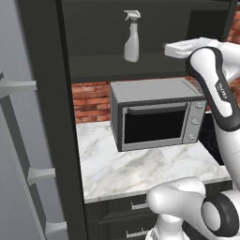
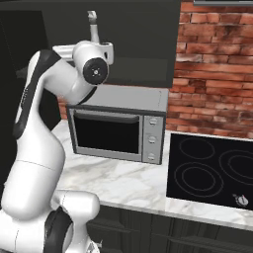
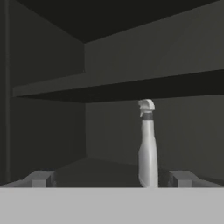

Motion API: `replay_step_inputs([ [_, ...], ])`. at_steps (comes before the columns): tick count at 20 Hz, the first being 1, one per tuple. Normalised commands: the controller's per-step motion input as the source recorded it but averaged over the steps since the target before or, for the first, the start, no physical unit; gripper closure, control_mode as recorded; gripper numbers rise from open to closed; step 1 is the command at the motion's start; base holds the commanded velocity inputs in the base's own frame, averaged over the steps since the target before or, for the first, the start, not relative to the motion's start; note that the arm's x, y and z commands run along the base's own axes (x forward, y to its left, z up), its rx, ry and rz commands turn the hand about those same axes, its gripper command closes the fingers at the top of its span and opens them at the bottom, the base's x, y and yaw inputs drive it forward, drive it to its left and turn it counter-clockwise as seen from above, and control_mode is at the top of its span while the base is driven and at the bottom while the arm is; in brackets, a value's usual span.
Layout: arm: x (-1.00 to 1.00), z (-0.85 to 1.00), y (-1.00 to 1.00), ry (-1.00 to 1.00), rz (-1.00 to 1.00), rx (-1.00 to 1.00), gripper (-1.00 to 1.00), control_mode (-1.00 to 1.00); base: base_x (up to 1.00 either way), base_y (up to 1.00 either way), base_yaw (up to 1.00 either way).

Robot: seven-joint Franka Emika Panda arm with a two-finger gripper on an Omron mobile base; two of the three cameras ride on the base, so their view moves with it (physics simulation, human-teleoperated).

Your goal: Move the cutting board and knife to the sink. Then move spray from the cabinet to the counter.

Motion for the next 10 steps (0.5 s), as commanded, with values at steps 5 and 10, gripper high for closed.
replay_step_inputs([
  [5, 0.5, 0.0, 0.01, 0.0, 0.0, 0.0, -1.0, -1.0, 0.0, 0.0, 0.0],
  [10, 0.48, 0.0, 0.08, 0.0, 0.0, 0.0, -1.0, -1.0, 0.0, 0.0, 0.0],
])
